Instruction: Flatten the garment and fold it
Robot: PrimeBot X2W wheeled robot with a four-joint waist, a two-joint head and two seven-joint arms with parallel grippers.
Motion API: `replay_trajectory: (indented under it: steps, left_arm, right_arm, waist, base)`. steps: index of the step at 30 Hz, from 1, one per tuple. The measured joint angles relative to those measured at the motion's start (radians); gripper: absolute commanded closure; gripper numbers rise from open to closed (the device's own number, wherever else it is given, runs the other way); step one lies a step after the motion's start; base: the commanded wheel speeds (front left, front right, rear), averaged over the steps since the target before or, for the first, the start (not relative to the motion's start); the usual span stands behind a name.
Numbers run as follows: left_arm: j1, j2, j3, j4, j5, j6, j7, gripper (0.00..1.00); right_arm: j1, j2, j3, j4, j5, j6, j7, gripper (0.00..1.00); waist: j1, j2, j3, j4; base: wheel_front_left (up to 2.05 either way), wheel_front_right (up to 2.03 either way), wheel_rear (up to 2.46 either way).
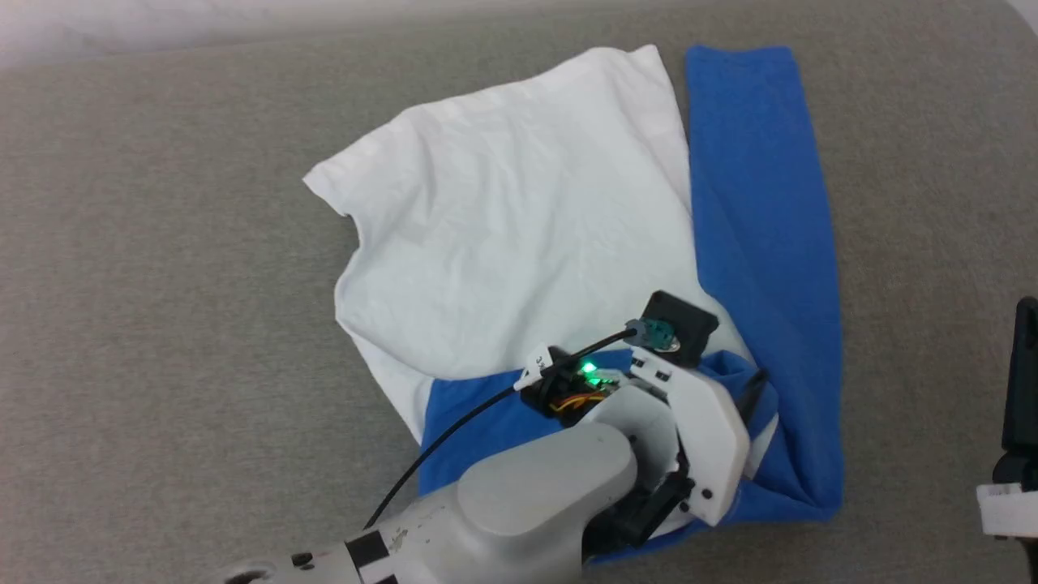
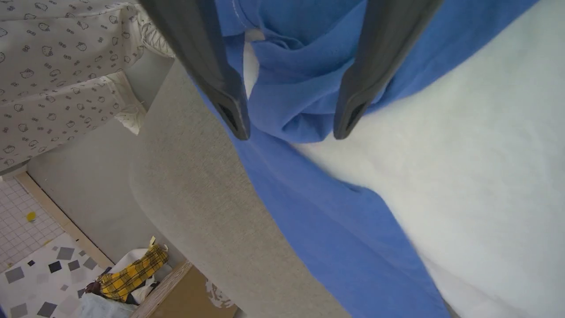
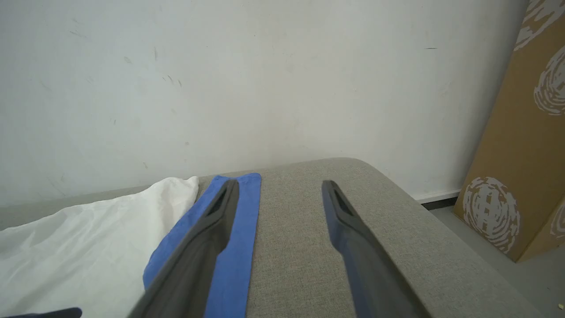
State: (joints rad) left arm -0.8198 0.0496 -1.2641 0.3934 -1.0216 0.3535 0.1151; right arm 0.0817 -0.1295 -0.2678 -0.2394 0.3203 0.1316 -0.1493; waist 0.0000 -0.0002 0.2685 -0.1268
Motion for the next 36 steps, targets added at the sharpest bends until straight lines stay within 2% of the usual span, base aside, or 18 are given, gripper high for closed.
replay_trajectory:
  steps: [4,7,11,16,18,21,23,26,28,32,36]
  left_arm:
    - [-0.01,0.002,0.045,-0.068,-0.008,0.012,-0.089,0.0]
    - [-0.008,0.045,0.101,-0.149,0.019,0.048,-0.203,0.0]
    - [0.046,0.187,0.182,-0.267,0.061,0.144,-0.32,0.0]
    - [0.21,0.408,0.309,-0.427,0.179,0.274,-0.37,0.0]
    - [0.304,0.464,0.412,-0.525,0.249,0.324,-0.372,0.0]
    - [0.471,0.504,0.552,-0.648,0.351,0.377,-0.372,0.0]
    - [0.584,0.514,0.604,-0.701,0.411,0.397,-0.372,0.0]
    - [0.714,0.514,0.655,-0.741,0.491,0.401,-0.372,0.0]
    - [0.777,0.487,0.689,-0.758,0.514,0.401,-0.372,0.0]
    - [0.844,0.435,0.725,-0.755,0.564,0.365,-0.372,0.0]
    - [0.842,0.379,0.75,-0.753,0.618,0.314,-0.372,0.0]
  right_arm:
    - [0.021,0.017,0.0,-0.013,-0.014,0.0,0.01,0.0]
    - [0.035,0.031,0.001,-0.025,-0.026,0.0,0.02,0.0]
    - [0.056,0.043,0.0,-0.041,-0.037,0.0,0.034,0.0]
    - [0.073,0.057,0.003,-0.054,-0.041,0.0,0.036,0.0]
    - [0.08,0.062,0.006,-0.058,-0.041,0.0,0.036,0.0]
    - [0.094,0.067,0.01,-0.061,-0.042,0.0,0.043,0.0]
    - [0.097,0.068,0.016,-0.061,-0.042,0.0,0.043,0.0]
    - [0.108,0.07,0.024,-0.06,-0.042,0.0,0.043,0.0]
    - [0.112,0.072,0.03,-0.056,-0.039,0.0,0.043,0.0]
    - [0.119,0.074,0.039,-0.04,-0.032,0.0,0.043,0.0]
    - [0.103,0.068,0.036,-0.035,-0.012,0.0,0.054,0.0]
  waist:
    - [-0.0001,0.0,-0.037,0.028]
    - [-0.0001,0.0,-0.066,0.049]
    - [-0.0001,0.0,-0.099,0.073]
    - [-0.0001,0.0,-0.129,0.094]
    - [-0.0002,0.0,-0.136,0.098]
    - [-0.0002,0.0,-0.14,0.102]
    - [-0.0002,0.0001,-0.14,0.103]
    - [-0.0001,0.0001,-0.136,0.104]
    - [-0.0002,0.0001,-0.133,0.107]
    - [-0.0001,0.0001,-0.121,0.114]
    - [0.0,0.0001,-0.094,0.121]
  base:
    - [0.0,0.0,0.0]
    - [0.0,0.0,0.0]
    - [0.0,0.0,0.0]
    - [0.0,0.0,0.0]
    - [0.0,0.0,0.0]
    - [0.0,0.0,0.0]
    - [0.0,0.0,0.0]
    - [0.0,0.0,0.0]
    - [0.0,0.0,0.0]
    - [0.0,0.0,0.0]
    - [0.0,0.0,0.0]
